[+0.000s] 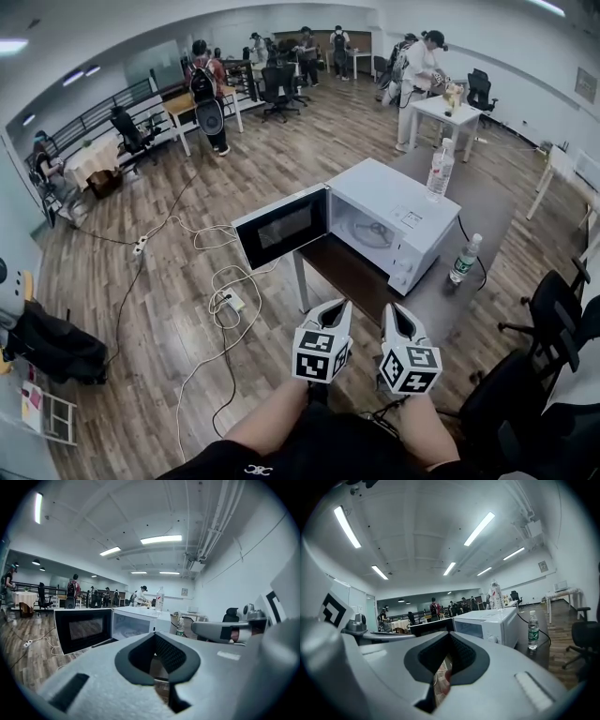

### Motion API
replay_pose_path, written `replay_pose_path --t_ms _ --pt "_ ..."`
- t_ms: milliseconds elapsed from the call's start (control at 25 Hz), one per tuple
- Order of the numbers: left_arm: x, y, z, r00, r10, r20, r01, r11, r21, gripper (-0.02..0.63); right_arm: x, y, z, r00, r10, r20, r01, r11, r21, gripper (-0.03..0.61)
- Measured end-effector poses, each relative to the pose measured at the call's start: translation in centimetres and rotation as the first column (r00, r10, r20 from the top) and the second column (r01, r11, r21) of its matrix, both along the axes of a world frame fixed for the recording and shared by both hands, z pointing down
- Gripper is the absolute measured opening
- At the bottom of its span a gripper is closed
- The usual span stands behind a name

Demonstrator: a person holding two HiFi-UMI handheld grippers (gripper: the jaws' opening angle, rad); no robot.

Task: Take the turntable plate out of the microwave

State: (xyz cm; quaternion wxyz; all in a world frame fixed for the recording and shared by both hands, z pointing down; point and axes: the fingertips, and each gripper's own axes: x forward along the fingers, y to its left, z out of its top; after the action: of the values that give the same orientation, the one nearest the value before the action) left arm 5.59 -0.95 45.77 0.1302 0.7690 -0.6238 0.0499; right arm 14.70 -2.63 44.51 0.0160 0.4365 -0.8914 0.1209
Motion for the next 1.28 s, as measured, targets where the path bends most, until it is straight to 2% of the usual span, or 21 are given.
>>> replay_pose_path --t_ms 440,680,880,1280 --pt "-5.0 -8.8 0.0 1.0 0.016 -0.014 -0.016 1.0 -0.01 0.009 -4.7 -8.3 0.2 0.999 0.028 -0.021 -0.028 1.0 -0.012 0.009" --pt "-8.4 -13.5 -0.5 0.999 0.017 0.028 -0.017 1.0 -0.006 0.009 -8.1 -12.9 -0.2 0.998 0.037 -0.051 -0.038 0.999 -0.015 0.009" --pt "-11.2 -17.8 -0.1 0.999 0.042 0.018 -0.041 0.999 -0.027 0.009 -11.2 -16.8 -0.3 0.996 0.056 -0.069 -0.058 0.998 -0.017 0.009" --pt "-14.3 -25.6 2.1 0.996 0.092 -0.017 -0.093 0.994 -0.06 0.009 -14.3 -23.4 1.0 0.987 0.117 -0.11 -0.12 0.992 -0.028 0.009"
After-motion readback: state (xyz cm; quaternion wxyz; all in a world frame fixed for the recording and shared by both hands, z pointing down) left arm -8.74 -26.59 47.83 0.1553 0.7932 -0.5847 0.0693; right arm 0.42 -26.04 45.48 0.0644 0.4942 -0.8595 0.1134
